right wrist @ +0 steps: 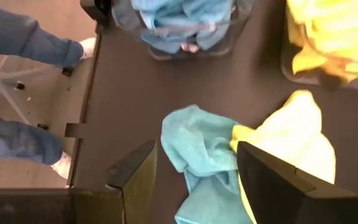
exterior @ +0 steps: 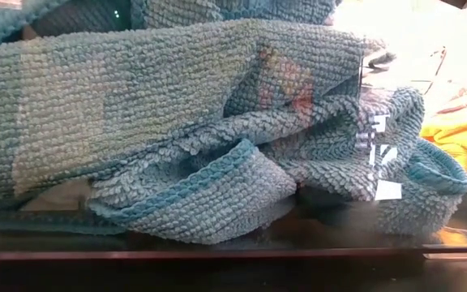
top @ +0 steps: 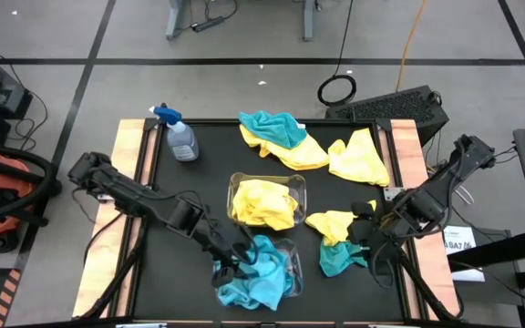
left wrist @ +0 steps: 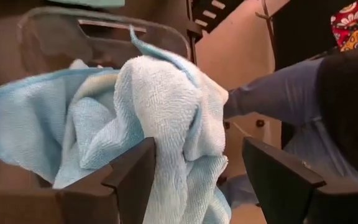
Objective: Sort microfiber towel by color & place in baskets
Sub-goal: Put the blue microfiber cloth into the bottom transparent bin
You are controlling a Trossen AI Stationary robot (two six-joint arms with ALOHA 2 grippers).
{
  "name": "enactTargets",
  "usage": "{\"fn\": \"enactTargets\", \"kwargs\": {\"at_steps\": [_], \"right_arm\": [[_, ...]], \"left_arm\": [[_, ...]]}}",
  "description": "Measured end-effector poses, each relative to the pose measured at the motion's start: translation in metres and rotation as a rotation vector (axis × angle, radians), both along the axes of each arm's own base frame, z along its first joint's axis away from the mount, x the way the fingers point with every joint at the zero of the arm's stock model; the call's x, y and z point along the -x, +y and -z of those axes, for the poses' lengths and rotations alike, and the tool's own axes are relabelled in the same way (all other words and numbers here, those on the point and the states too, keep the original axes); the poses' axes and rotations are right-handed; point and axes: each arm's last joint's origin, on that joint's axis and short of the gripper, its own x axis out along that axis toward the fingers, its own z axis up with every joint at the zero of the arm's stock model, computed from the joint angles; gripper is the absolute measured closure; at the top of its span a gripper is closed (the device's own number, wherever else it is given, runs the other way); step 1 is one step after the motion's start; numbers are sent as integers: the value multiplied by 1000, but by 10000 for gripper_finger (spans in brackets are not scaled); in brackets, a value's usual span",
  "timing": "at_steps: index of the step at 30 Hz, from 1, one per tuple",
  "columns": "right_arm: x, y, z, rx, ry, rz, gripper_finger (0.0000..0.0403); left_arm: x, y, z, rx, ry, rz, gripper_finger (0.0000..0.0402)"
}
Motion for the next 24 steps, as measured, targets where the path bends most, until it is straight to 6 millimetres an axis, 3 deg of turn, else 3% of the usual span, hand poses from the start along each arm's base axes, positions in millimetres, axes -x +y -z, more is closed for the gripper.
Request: {"fn": "enactTargets", "kwargs": {"at_steps": [8, 15, 24], "right_arm": [[5, 9, 42, -25, 79, 12, 190], [12, 17, 65, -60, 95, 35, 190], [31, 17, 107, -64, 218, 187, 190]], "left_arm": [[3, 2, -6, -7, -22, -16, 155], [8, 3, 0, -49, 45, -12, 155], [12, 5, 4, -82, 100, -18, 155]]}}
